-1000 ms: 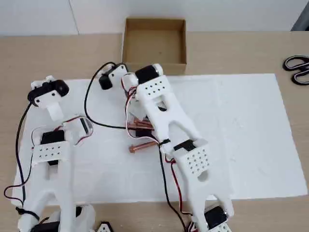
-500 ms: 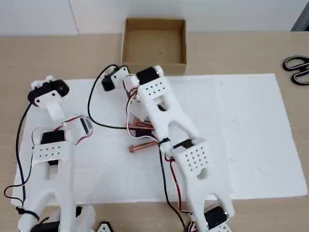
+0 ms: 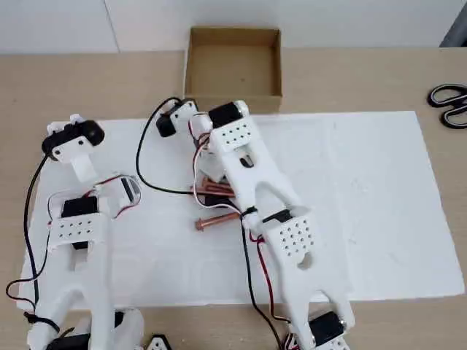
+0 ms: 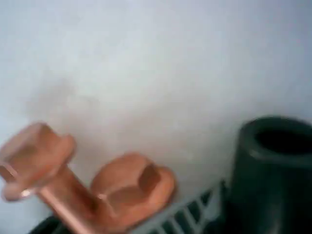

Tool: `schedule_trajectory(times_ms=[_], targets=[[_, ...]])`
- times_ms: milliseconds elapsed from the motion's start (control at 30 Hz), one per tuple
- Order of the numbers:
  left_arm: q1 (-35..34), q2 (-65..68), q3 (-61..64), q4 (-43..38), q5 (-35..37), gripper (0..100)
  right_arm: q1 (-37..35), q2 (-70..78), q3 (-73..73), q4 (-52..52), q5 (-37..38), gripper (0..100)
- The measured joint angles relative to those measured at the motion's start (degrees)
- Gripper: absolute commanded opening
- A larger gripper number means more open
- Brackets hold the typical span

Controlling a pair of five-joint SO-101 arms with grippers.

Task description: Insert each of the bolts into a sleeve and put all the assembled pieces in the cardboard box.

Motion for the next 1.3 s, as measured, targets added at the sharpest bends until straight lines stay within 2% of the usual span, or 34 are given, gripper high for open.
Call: schedule_trajectory(times_ms=[167,500,700,867,1133,1300], targets=[[0.0,0.0,0.0,0.0,0.0,17,0.6,0.4,-1.4,0.3,0.0,8.1],[0.0,0.0,0.0,0.0,0.0,17,2.5,-0.1,-15.4,6.6,-0.3,5.3],[0.0,0.0,0.0,0.0,0.0,17,5.5,-7.4,-13.9,7.5,-5.0,5.3],[0.0,0.0,0.0,0.0,0.0,17,11.2,-20.0,-3.8,7.5,-8.2,5.4],[0.0,0.4,0.0,-0.4,0.0,17,18.7,-46.5,22.3,7.5,-8.5,5.4],[0.0,0.4,0.0,-0.4,0.0,17,22.4,-51.8,39.1,7.3,-10.2,5.4]])
